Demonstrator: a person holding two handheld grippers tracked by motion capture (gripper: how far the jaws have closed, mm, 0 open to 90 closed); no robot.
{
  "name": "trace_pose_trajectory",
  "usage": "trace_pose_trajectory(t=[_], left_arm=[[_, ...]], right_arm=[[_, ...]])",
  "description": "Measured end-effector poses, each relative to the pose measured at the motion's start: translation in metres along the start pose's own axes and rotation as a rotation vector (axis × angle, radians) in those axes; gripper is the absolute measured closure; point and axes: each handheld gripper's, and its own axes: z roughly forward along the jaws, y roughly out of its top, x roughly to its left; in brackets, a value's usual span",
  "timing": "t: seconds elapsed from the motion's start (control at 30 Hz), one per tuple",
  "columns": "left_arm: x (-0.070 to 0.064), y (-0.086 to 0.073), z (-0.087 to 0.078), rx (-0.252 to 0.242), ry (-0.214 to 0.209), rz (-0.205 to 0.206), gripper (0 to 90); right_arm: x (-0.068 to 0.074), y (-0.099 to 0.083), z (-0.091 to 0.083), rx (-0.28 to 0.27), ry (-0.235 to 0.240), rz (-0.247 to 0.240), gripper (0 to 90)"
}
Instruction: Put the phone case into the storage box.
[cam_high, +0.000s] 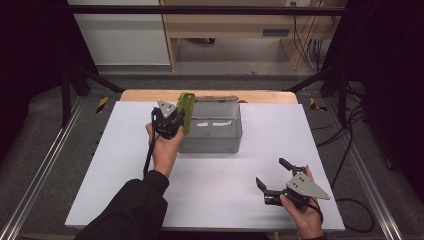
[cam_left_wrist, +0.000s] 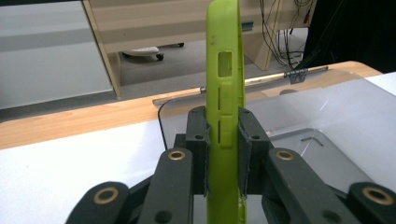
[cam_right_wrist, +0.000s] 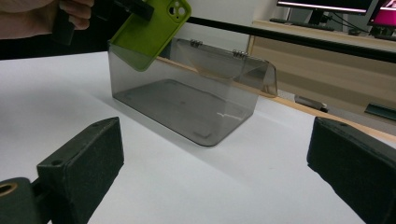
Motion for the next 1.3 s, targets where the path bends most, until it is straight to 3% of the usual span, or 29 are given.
trace_pose_trajectory(t=[0.57,1.3], left_arm=[[0.000,-0.008,0.008,0.080,-0.019,-0.007,78.0],[-0.001,-0.014,0.015,0.131,-0.025,-0.014,77.9]], right_arm=[[0.000,0.000,0.000,0.005,0.002,-0.001,4.0],[0.000,-0.001,0.001,0.010,0.003,0.001,4.0]])
